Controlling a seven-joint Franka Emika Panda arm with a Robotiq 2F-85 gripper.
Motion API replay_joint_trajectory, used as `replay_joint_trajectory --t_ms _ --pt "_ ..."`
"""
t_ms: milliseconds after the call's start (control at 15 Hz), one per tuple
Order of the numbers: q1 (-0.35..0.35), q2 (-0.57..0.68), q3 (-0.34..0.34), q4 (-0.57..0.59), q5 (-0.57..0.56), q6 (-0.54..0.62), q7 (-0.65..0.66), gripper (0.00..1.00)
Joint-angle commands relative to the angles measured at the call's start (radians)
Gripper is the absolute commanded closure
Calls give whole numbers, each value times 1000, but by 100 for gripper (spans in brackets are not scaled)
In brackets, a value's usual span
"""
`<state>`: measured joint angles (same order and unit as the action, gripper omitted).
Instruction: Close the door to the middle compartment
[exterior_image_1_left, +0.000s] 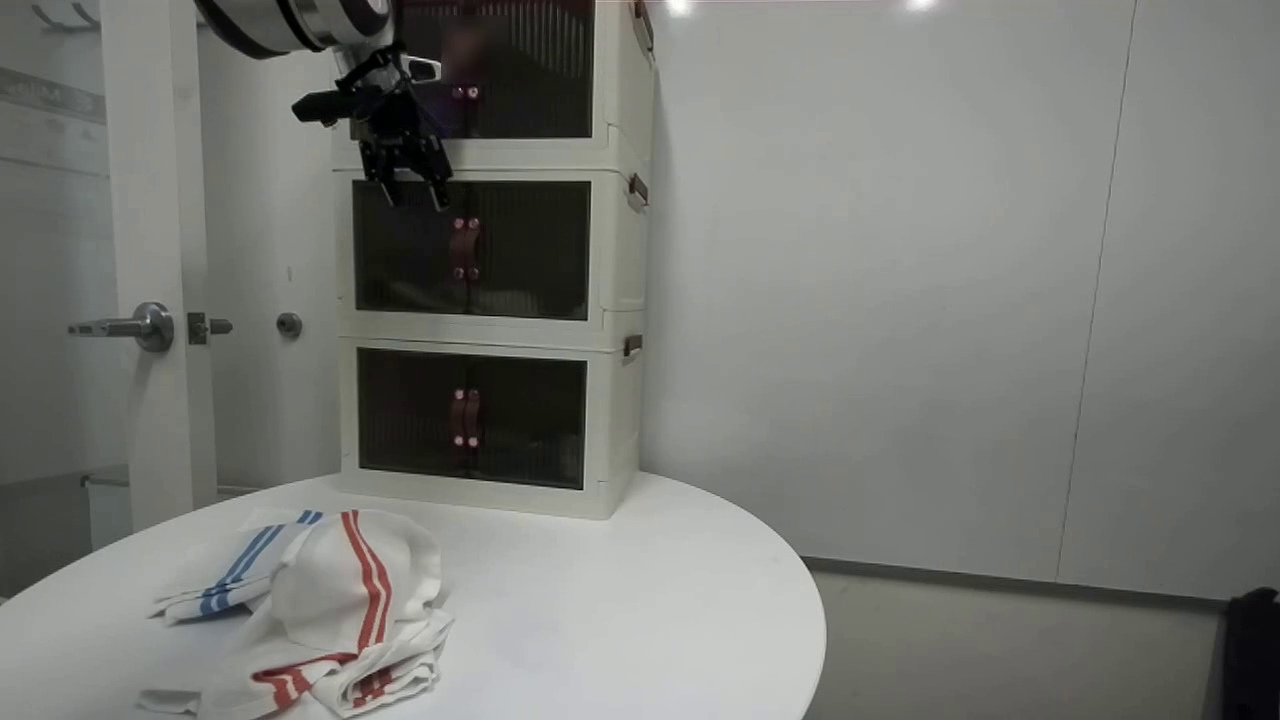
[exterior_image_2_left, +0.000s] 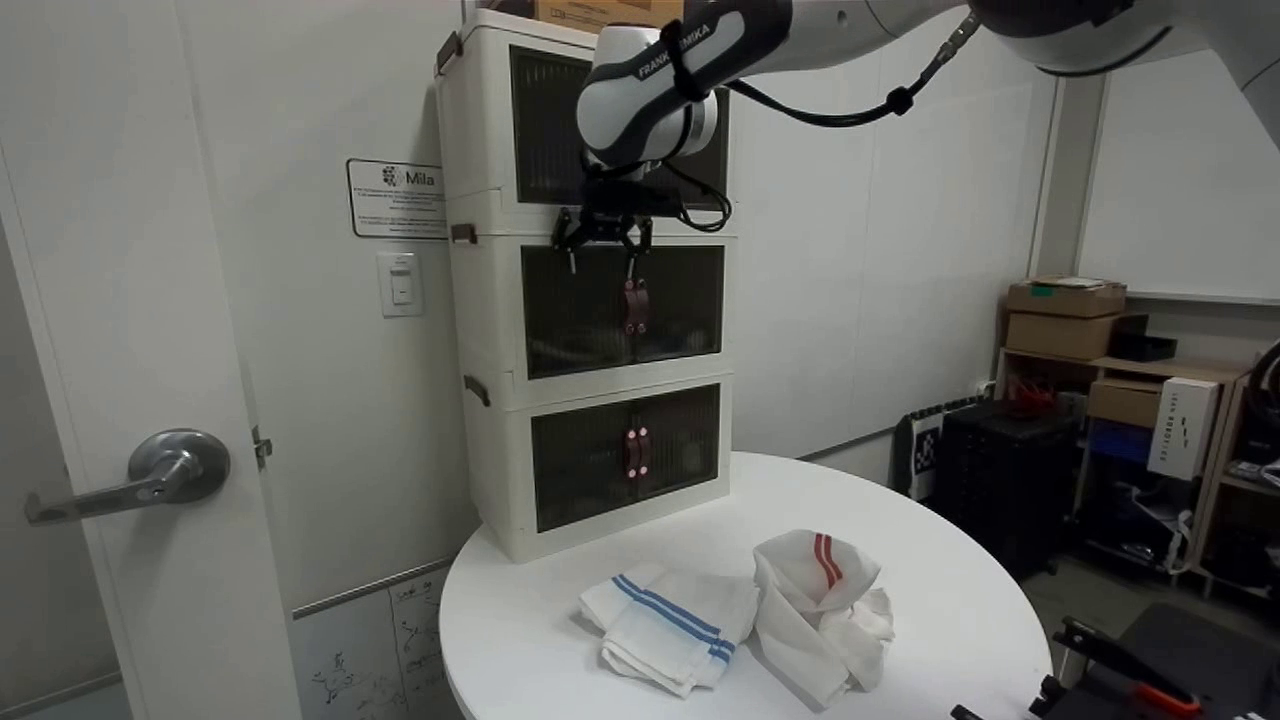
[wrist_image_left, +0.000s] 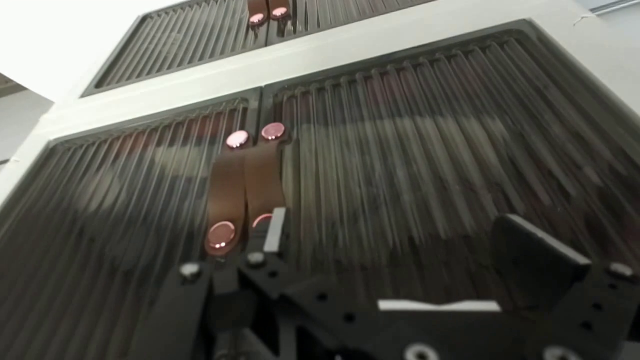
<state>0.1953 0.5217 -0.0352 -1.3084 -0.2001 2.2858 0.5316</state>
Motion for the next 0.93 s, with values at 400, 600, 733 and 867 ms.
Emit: replay_joint_trajectory --t_ms 400,600,733,867 --pt "34 -80 -42 -108 -34 -1 -6 0" --pt "-5 -189 -5 -215 26 -116 -93 0" --pt "-39 -288 14 -325 77 -191 -165 0" --pt "-73 -375 23 -423 127 -258 -235 0"
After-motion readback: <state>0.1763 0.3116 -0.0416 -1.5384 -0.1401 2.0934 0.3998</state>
